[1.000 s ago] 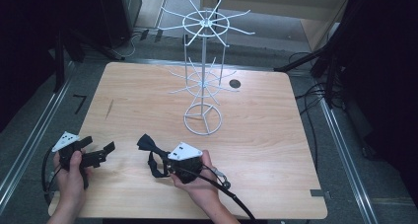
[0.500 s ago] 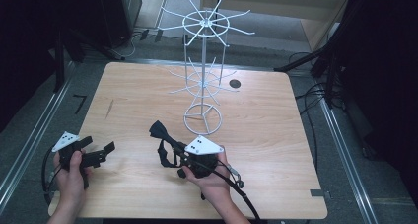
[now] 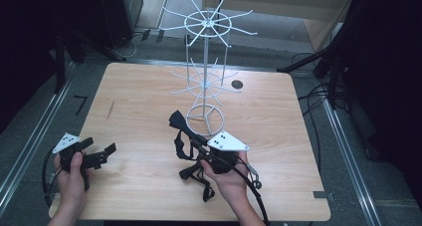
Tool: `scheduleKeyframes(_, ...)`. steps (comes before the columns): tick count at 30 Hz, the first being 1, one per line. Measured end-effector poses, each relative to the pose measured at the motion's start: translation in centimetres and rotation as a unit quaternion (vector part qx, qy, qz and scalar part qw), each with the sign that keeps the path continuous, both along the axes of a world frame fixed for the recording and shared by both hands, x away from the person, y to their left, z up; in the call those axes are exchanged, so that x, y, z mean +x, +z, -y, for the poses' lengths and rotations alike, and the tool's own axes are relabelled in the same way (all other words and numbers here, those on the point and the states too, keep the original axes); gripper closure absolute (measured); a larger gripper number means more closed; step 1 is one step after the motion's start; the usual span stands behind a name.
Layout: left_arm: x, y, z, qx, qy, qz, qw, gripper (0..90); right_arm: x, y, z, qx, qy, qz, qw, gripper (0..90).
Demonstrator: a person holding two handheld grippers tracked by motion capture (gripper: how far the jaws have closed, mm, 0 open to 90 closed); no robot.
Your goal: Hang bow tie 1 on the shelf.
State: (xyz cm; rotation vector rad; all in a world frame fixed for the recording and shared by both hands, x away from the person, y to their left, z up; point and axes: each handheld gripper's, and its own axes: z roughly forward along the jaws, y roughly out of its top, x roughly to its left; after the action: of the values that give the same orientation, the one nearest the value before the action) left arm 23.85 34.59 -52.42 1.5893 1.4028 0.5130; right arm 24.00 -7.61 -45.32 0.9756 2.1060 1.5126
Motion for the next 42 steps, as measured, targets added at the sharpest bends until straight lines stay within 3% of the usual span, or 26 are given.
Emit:
scheduleKeyframes(25, 0.0, 0.0, 0.0, -0.001, 0.000, -0.001, 1.0000, 0.0, 0.1, 2.4, 3.7, 0.036, -0.037, 0.025, 0.9983, 80.7)
scheduleKeyframes(36, 0.0, 0.0, 0.0, -0.002, 0.001, -0.001, 1.0000, 0.0, -0.7, 2.7, 3.9, 0.031, -0.028, 0.036, 0.9985, 81.2)
scheduleKeyframes(42, 0.0, 0.0, -0.1, -0.003, 0.000, -0.001, 1.0000, 0.0, -0.8, 2.1, 4.4, 0.013, -0.035, 0.033, 0.9988, 81.1)
